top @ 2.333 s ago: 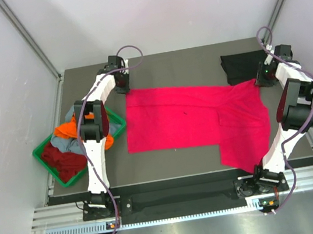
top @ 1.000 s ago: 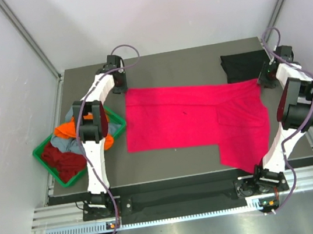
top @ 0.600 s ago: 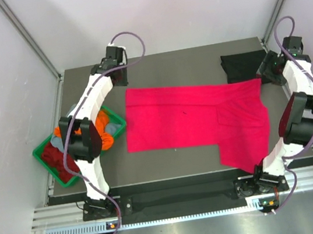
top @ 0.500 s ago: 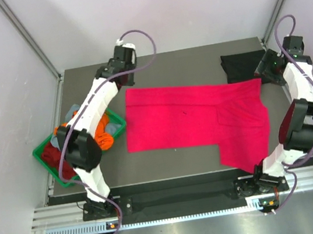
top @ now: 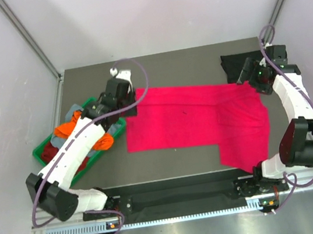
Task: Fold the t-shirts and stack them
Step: Fold the tshirt
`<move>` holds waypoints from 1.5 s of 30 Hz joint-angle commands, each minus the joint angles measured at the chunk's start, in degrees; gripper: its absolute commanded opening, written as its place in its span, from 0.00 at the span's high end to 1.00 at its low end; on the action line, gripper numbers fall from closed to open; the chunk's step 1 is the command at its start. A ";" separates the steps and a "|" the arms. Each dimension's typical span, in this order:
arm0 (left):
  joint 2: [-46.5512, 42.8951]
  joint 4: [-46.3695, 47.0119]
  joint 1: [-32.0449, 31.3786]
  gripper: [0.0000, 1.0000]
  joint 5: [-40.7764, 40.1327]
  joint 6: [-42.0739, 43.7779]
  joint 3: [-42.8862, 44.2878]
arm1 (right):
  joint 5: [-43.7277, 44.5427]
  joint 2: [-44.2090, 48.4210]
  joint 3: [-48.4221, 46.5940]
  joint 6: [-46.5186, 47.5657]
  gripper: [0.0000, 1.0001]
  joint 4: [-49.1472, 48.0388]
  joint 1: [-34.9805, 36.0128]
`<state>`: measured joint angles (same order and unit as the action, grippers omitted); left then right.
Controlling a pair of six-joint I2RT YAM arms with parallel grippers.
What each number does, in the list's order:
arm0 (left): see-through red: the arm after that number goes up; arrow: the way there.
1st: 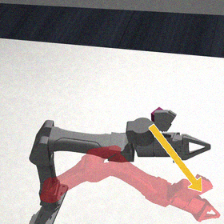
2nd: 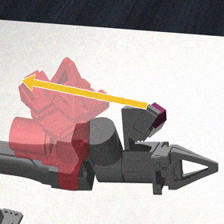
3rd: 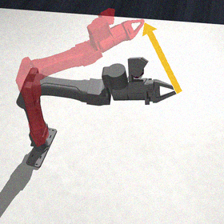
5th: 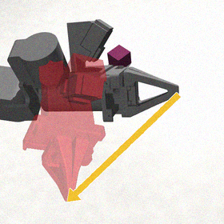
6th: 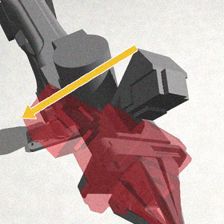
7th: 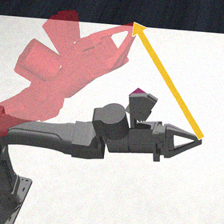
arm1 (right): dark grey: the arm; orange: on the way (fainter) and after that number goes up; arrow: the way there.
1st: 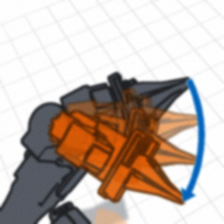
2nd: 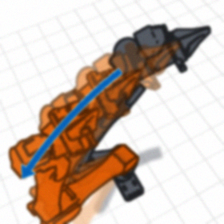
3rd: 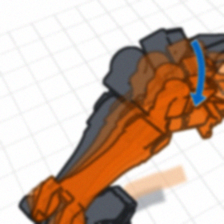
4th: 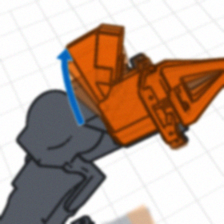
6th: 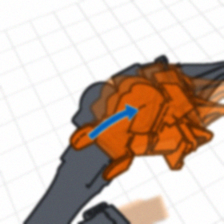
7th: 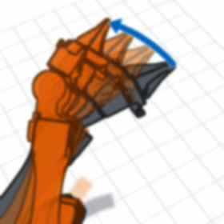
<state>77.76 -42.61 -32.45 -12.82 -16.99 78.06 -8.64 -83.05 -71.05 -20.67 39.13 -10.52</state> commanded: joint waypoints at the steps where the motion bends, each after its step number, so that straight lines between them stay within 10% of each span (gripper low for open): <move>1: -7.25 1.74 -0.34 0.62 2.98 -10.06 -7.82 | 0.47 3.15 2.05 -0.78 0.05 0.50 1.03; 14: -24.49 -1.95 -0.42 0.55 -4.16 -21.23 -24.26 | -1.02 6.14 4.59 -6.84 0.00 -1.34 -1.77; 30: -16.68 5.79 -0.42 0.56 1.67 -21.41 -36.23 | -5.86 8.60 11.37 -8.08 0.00 -7.15 -2.84; 45: -15.00 -0.80 -0.07 0.58 -10.11 -51.54 -29.73 | -3.75 9.48 10.58 -7.46 0.00 -6.88 -2.92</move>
<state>64.90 -41.23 -32.71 -16.64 -59.46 44.91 -13.30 -75.50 -59.31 -28.56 34.41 -13.19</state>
